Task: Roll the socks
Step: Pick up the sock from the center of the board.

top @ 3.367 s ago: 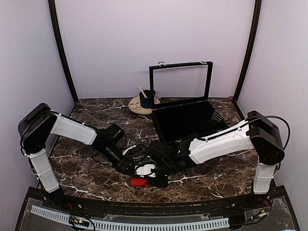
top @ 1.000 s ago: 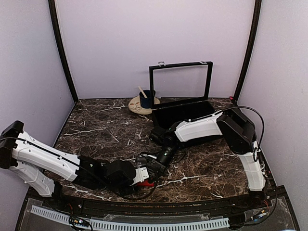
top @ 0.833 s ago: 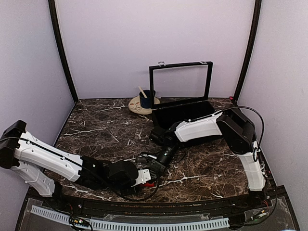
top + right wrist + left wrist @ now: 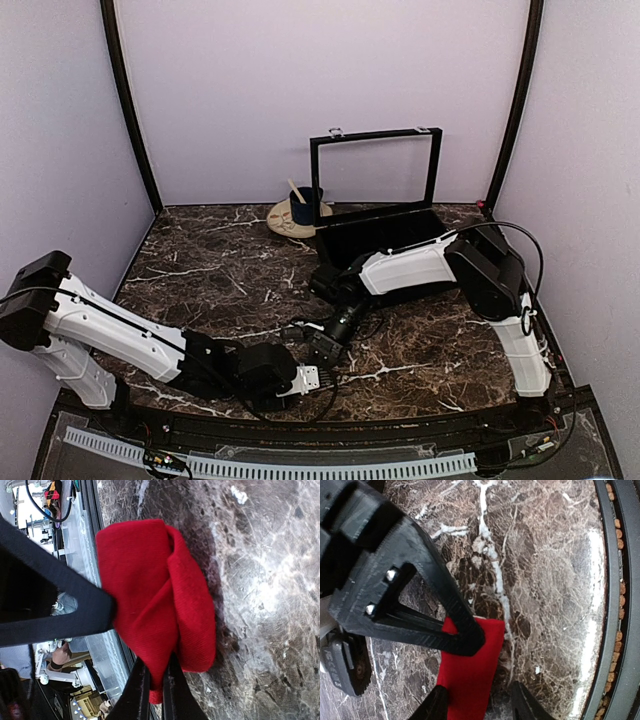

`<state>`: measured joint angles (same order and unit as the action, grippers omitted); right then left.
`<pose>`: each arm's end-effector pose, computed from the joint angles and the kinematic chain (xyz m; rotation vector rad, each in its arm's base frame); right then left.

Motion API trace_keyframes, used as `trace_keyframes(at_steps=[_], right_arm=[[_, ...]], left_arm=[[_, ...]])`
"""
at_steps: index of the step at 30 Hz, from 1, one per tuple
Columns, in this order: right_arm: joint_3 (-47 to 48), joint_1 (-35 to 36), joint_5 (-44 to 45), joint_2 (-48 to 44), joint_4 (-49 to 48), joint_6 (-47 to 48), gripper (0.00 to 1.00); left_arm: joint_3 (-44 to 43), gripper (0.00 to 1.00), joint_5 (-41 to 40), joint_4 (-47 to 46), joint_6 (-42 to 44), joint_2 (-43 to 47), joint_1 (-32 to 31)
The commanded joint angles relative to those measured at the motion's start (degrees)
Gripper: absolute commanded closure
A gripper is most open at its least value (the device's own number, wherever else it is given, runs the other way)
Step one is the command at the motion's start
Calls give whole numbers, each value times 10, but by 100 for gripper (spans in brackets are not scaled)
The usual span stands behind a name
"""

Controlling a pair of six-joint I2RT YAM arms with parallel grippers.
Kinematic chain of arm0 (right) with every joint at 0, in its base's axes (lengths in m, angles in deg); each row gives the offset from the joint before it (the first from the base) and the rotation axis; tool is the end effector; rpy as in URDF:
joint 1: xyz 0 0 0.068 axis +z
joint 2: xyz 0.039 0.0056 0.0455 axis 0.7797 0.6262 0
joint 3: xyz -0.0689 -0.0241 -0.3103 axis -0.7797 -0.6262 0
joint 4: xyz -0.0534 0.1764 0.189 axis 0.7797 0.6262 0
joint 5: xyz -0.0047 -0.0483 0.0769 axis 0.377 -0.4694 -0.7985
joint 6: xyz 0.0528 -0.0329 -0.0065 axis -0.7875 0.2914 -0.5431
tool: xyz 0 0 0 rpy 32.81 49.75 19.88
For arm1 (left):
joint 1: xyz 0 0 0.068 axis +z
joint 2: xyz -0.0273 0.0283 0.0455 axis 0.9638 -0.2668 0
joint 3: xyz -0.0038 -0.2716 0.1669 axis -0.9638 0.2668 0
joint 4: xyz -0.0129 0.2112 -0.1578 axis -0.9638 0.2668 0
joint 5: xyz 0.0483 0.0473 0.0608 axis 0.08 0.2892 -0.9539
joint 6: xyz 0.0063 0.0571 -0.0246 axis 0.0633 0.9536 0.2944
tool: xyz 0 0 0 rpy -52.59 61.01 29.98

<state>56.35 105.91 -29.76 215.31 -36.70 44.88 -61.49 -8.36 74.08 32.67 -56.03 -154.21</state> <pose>0.2311 0.3940 0.1369 1.2445 -2.1822 -1.2269 0.0693 -0.2927 0.1940 1.6229 1.7667 -0.1251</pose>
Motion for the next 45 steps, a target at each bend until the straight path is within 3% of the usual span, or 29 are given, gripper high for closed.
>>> trace_keyframes(at_steps=[1, 20, 37, 45], right_arm=[[9, -5, -6, 11, 14, 11, 100], [14, -8, -17, 15, 25, 17, 100], [11, -16, -26, 14, 24, 15, 100], [4, -23, -22, 8, 21, 11, 86]], left_arm=[[-12, 53, -9, -2, 8, -18, -4], [-24, 52, -13, 11, 10, -72, 5], [-76, 71, 128, 84, -26, -137, 43], [-103, 83, 181, 118, -48, -168, 50]])
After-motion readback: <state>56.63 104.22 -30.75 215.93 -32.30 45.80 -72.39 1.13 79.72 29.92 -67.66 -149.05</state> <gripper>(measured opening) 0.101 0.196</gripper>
